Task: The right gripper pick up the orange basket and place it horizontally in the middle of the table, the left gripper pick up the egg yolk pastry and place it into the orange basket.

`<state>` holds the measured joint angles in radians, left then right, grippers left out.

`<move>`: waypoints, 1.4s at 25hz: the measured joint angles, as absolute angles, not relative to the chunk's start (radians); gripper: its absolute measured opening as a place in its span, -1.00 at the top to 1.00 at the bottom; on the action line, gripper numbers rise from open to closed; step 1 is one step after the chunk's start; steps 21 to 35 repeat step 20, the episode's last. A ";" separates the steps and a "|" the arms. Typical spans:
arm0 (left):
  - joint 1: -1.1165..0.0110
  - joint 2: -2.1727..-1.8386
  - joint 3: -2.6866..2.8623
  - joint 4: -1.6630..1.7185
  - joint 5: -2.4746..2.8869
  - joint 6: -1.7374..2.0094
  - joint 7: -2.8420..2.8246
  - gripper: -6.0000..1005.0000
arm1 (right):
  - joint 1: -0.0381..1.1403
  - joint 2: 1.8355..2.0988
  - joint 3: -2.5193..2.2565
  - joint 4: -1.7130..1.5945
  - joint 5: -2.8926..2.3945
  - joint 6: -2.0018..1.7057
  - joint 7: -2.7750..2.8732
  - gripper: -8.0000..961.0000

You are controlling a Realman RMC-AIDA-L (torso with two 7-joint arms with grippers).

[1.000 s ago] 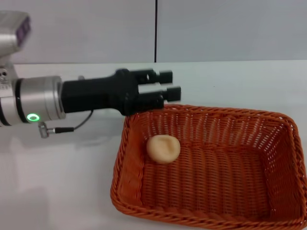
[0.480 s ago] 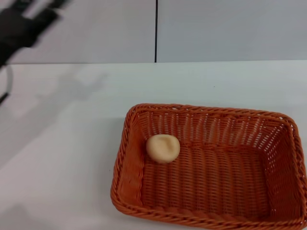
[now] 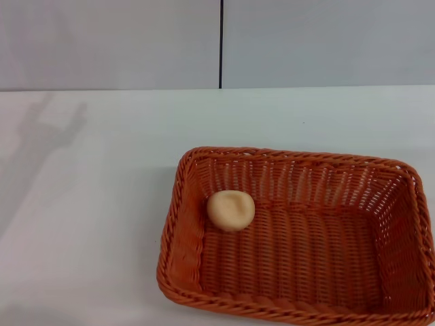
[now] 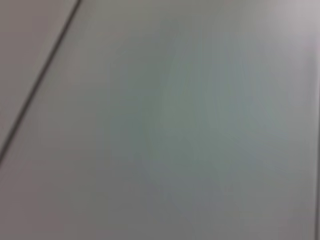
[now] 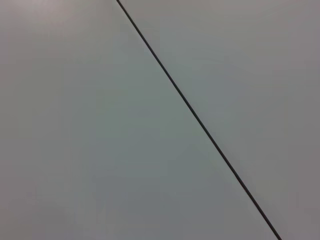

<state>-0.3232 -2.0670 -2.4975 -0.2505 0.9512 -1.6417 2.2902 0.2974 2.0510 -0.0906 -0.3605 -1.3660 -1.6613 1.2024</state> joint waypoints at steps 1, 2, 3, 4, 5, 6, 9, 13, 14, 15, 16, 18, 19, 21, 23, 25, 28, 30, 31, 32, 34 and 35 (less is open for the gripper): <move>-0.323 -2.067 -2.497 -0.251 0.951 -1.642 2.290 -0.60 | 0.300 2.055 -0.090 -0.361 -1.366 -1.657 1.189 -0.18; -0.323 -2.067 -2.497 -0.251 0.951 -1.642 2.290 -0.60 | 0.300 2.055 -0.090 -0.361 -1.366 -1.657 1.189 -0.18; -0.315 -2.067 -2.498 -0.250 0.940 -1.643 2.291 -0.60 | 0.302 2.057 -0.090 -0.360 -1.366 -1.654 1.182 -0.18; -0.300 -2.068 -2.498 -0.248 0.923 -1.646 2.291 -0.60 | 0.304 2.062 -0.087 -0.361 -1.365 -1.647 1.169 -0.18; -0.300 -2.068 -2.498 -0.248 0.923 -1.646 2.291 -0.60 | 0.304 2.062 -0.087 -0.361 -1.365 -1.647 1.169 -0.18; -0.295 -2.068 -2.498 -0.246 0.921 -1.648 2.291 -0.60 | 0.305 2.063 -0.085 -0.361 -1.365 -1.645 1.165 -0.18; -0.293 -2.068 -2.499 -0.240 0.919 -1.650 2.292 -0.60 | 0.307 2.067 -0.077 -0.361 -1.365 -1.632 1.163 -0.18; -0.298 -2.067 -2.499 -0.232 0.919 -1.651 2.292 -0.60 | 0.308 2.069 -0.077 -0.360 -1.365 -1.627 1.163 -0.18; -0.300 -2.067 -2.499 -0.230 0.919 -1.651 2.292 -0.60 | 0.310 2.071 -0.076 -0.360 -1.365 -1.623 1.161 -0.18; -0.300 -2.067 -2.498 -0.227 0.919 -1.651 2.292 -0.60 | 0.310 2.071 -0.076 -0.360 -1.365 -1.623 1.161 -0.18; -0.302 -2.067 -2.498 -0.222 0.918 -1.652 2.291 -0.60 | 0.311 2.071 -0.074 -0.355 -1.363 -1.621 1.156 -0.18; -0.302 -2.068 -2.497 -0.220 0.918 -1.652 2.290 -0.60 | 0.313 2.071 -0.066 -0.335 -1.351 -1.618 1.127 -0.18; -0.302 -2.068 -2.496 -0.220 0.918 -1.652 2.289 -0.60 | 0.315 2.071 -0.062 -0.314 -1.332 -1.620 1.088 -0.18; -0.302 -2.068 -2.494 -0.220 0.918 -1.653 2.288 -0.60 | 0.315 2.071 -0.062 -0.314 -1.332 -1.620 1.088 -0.18; -0.302 -2.068 -2.494 -0.220 0.918 -1.653 2.288 -0.60 | 0.315 2.071 -0.062 -0.314 -1.332 -1.620 1.088 -0.18; -0.302 -2.068 -2.494 -0.220 0.918 -1.653 2.288 -0.60 | 0.315 2.071 -0.062 -0.314 -1.332 -1.620 1.088 -0.18; -0.302 -2.068 -2.494 -0.220 0.918 -1.653 2.288 -0.60 | 0.315 2.071 -0.062 -0.314 -1.332 -1.620 1.088 -0.18; -0.302 -2.068 -2.494 -0.220 0.918 -1.653 2.288 -0.60 | 0.315 2.071 -0.062 -0.314 -1.332 -1.620 1.088 -0.18; -0.302 -2.068 -2.494 -0.220 0.918 -1.653 2.288 -0.60 | 0.315 2.071 -0.062 -0.314 -1.332 -1.620 1.088 -0.18; -0.302 -2.068 -2.494 -0.220 0.918 -1.653 2.288 -0.60 | 0.315 2.071 -0.062 -0.314 -1.332 -1.620 1.088 -0.18; -0.302 -2.068 -2.494 -0.220 0.918 -1.653 2.288 -0.60 | 0.315 2.071 -0.062 -0.314 -1.332 -1.620 1.088 -0.18; -0.302 -2.068 -2.494 -0.220 0.918 -1.653 2.288 -0.60 | 0.315 2.071 -0.062 -0.314 -1.332 -1.620 1.088 -0.18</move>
